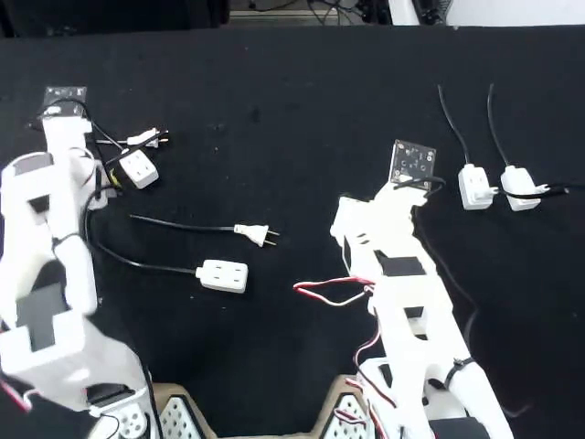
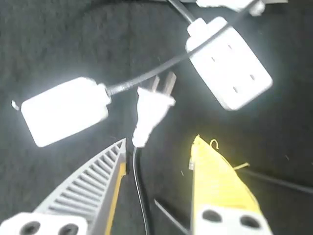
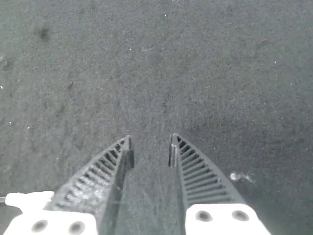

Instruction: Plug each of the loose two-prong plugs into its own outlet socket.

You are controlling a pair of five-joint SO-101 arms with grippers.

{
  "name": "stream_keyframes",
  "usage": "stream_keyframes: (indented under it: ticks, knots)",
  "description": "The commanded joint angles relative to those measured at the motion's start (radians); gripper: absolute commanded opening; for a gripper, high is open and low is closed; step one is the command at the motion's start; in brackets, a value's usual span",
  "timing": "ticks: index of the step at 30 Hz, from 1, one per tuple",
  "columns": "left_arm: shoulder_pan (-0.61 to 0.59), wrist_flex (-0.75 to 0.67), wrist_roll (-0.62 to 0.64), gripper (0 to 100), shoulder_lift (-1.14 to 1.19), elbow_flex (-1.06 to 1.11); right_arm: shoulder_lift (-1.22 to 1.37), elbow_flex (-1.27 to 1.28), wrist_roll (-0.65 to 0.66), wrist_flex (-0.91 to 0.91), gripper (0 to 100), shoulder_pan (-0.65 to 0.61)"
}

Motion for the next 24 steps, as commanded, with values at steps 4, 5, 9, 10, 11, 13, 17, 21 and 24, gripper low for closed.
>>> stream_keyframes:
  ticks: [4, 5, 9, 10, 11, 13, 17, 21, 24]
  knots:
    - [-0.007, -0.005, 0.009, 21, 0.207, -0.237, -0.035, -0.073, -0.008, -0.018, 11.8, -0.009]
    - [-0.007, -0.005, 0.009, 21, 0.221, -0.249, -0.035, -0.073, -0.008, -0.018, 11.8, -0.008]
    - [-0.004, -0.006, 0.008, 21, 0.247, -0.263, -0.035, -0.074, -0.008, -0.018, 11.8, -0.008]
    - [-0.004, -0.008, 0.006, 21, 0.249, -0.263, -0.035, -0.074, -0.008, -0.018, 11.8, -0.008]
    - [-0.004, -0.011, 0.006, 21, 0.250, -0.263, -0.035, -0.074, -0.008, -0.018, 11.8, -0.008]
    - [-0.004, -0.014, 0.006, 21, 0.252, -0.260, -0.035, -0.074, -0.008, -0.018, 11.8, -0.008]
    - [-0.005, -0.017, 0.006, 21, 0.273, -0.271, -0.035, -0.073, -0.008, -0.018, 11.8, -0.009]
    - [-0.025, -0.029, 0.006, 21, 0.325, -0.314, -0.035, -0.073, -0.008, -0.018, 11.8, -0.006]
    - [-0.033, -0.021, 0.006, 21, 0.367, -0.352, -0.035, -0.071, -0.008, -0.018, 11.8, -0.008]
